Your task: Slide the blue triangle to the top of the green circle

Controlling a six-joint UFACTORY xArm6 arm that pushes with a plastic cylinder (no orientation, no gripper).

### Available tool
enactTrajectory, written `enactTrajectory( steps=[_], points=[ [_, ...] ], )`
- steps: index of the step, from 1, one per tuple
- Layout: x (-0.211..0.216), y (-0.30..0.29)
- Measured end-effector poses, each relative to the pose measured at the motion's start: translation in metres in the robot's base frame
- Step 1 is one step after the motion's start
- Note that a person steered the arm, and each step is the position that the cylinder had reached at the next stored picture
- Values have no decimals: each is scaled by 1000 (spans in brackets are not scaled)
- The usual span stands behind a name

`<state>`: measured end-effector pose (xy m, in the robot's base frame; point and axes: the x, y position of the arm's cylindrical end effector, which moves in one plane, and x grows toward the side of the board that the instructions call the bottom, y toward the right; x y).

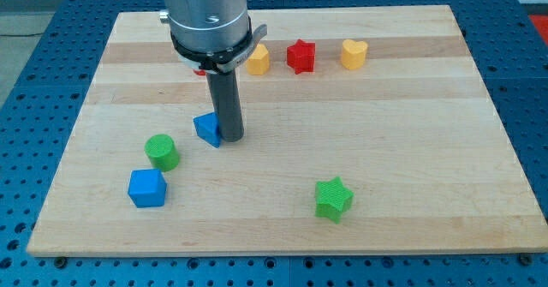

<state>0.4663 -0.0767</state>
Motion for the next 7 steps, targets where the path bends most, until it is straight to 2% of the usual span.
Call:
enactTrajectory(
  steps=[4,7],
  points=[
    [-13,-38],
    [-13,-43]
  ],
)
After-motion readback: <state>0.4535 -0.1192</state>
